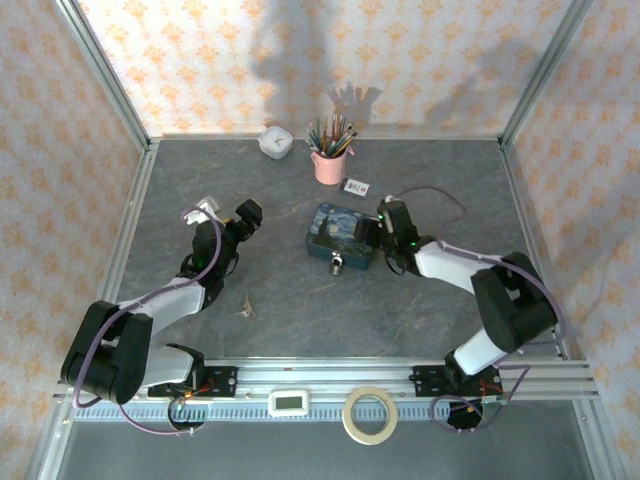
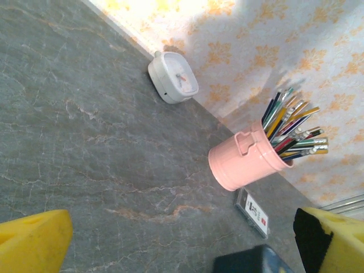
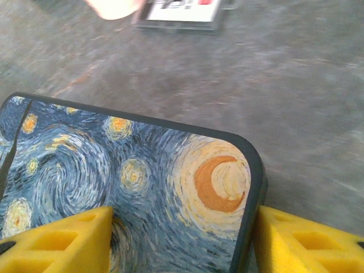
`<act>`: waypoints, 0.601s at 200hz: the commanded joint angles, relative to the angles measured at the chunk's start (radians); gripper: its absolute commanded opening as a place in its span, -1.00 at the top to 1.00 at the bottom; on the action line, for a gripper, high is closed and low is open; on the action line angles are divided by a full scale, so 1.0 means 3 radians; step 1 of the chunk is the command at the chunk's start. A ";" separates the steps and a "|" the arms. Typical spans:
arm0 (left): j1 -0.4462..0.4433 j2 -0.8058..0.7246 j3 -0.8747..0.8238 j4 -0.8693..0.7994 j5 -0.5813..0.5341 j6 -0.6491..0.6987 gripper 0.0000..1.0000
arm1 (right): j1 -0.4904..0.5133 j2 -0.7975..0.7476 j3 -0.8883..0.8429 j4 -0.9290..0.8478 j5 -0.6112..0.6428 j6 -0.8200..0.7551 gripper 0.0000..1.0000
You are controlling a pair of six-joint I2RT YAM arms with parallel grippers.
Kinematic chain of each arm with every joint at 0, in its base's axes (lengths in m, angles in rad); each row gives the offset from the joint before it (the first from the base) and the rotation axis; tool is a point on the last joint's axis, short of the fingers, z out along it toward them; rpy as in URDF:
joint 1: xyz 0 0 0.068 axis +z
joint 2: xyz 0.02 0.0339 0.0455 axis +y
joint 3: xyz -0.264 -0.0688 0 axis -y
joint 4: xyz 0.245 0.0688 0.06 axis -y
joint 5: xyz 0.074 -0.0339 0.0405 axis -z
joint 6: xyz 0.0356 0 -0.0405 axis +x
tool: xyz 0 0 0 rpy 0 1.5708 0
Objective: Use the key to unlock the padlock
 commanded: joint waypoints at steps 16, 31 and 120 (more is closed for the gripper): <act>-0.0024 -0.0307 -0.0027 -0.0433 -0.0111 0.0037 -0.98 | 0.0146 0.0622 0.0481 -0.0295 -0.0126 -0.0195 -0.20; -0.0024 -0.0448 0.0025 -0.0798 -0.0147 0.0085 -0.98 | 0.0148 0.0857 0.0779 -0.0300 -0.0290 -0.0329 -0.19; -0.0165 -0.1210 -0.0155 -0.2626 0.0051 -0.0231 -0.83 | 0.0192 0.1827 0.2393 -0.0539 -0.0996 -0.0746 -0.47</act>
